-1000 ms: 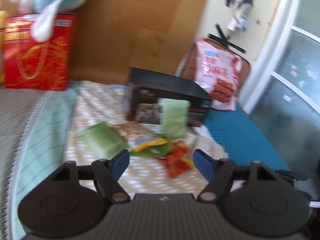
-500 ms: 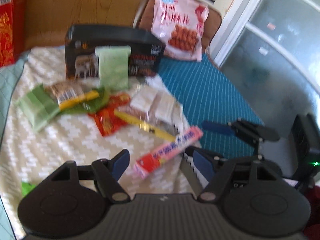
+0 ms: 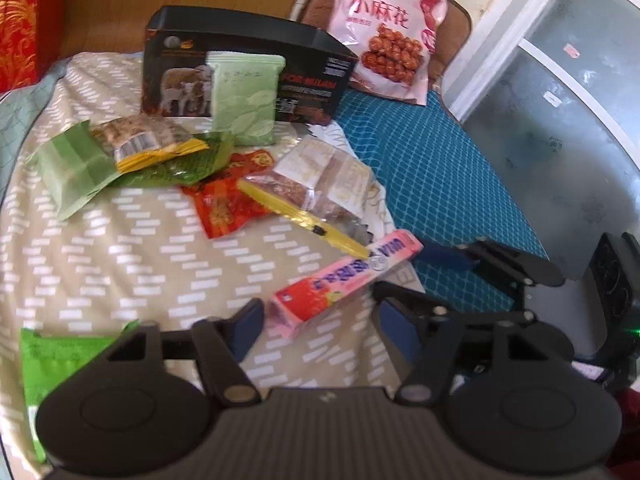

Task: Organize snacks
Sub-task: 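Close the right tool on the pink UHA candy box and lift it, then carry the candy box over the black tin and open the right tool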

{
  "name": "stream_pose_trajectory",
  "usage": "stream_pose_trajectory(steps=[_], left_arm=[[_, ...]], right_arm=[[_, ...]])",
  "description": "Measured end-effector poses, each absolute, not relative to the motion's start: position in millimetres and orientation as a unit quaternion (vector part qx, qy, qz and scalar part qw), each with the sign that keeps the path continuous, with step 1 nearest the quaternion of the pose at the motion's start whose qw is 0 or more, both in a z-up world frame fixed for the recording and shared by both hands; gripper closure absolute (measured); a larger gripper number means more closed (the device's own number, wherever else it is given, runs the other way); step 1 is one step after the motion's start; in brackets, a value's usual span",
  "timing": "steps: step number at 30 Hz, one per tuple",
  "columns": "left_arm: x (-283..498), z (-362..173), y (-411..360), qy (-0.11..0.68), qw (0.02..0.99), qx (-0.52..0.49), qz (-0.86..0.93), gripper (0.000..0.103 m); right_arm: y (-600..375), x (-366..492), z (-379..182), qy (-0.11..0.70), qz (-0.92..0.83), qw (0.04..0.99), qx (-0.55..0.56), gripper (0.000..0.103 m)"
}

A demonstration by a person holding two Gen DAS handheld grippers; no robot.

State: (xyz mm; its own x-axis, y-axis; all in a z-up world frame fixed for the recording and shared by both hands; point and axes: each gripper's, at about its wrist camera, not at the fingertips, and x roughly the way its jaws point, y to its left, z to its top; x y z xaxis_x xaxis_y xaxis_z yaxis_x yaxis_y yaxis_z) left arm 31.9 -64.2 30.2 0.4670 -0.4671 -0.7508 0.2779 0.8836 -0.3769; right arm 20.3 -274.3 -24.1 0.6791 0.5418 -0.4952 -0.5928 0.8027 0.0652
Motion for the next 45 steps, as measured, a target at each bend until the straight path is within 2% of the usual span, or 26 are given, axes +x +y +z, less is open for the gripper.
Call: stream_pose_trajectory(steps=[3,7,14,19,24,28,29,33,35,36,42,45], left_arm=[[33,29,-68,0.464,0.858,-0.081,-0.205,0.048],[28,35,-58,0.465,0.857,-0.098,-0.201,0.049],[27,73,-53,0.427,0.874,-0.077,-0.218,0.049],[79,108,-45,0.374,0.905,-0.074,-0.187,0.049],[157,122,-32,0.339,0.926,-0.083,-0.145,0.048],[202,106,-27,0.343,0.924,-0.108,-0.129,0.046],[207,100,-27,0.344,0.924,-0.113,-0.123,0.041],[196,88,-9,0.334,0.92,-0.153,-0.135,0.039],[174,87,0,0.333,0.914,-0.171,-0.157,0.037],[162,83,0,0.34,0.907,-0.178,-0.174,0.037],[118,54,-25,0.426,0.854,-0.18,-0.239,0.036],[110,36,-43,0.45,0.841,-0.178,-0.242,0.032]], right_arm=[[-263,14,-23,0.236,0.302,0.92,-0.084,0.055],[-270,6,-15,0.243,0.305,0.919,-0.06,0.066],[-275,6,18,0.202,0.307,0.93,-0.026,0.067],[-258,57,44,0.142,0.296,0.944,-0.02,0.067],[-234,130,51,0.143,0.275,0.951,-0.008,0.067],[-219,167,41,0.159,0.252,0.955,-0.016,0.059],[-218,172,38,0.162,0.246,0.956,-0.018,0.059],[-237,159,29,0.17,0.255,0.952,0.012,0.055],[-251,142,21,0.183,0.276,0.943,0.02,0.037],[-257,136,16,0.195,0.286,0.938,0.022,0.035],[-285,125,-16,0.276,0.294,0.913,0.065,0.037],[-294,128,-21,0.31,0.315,0.887,0.137,0.044]])
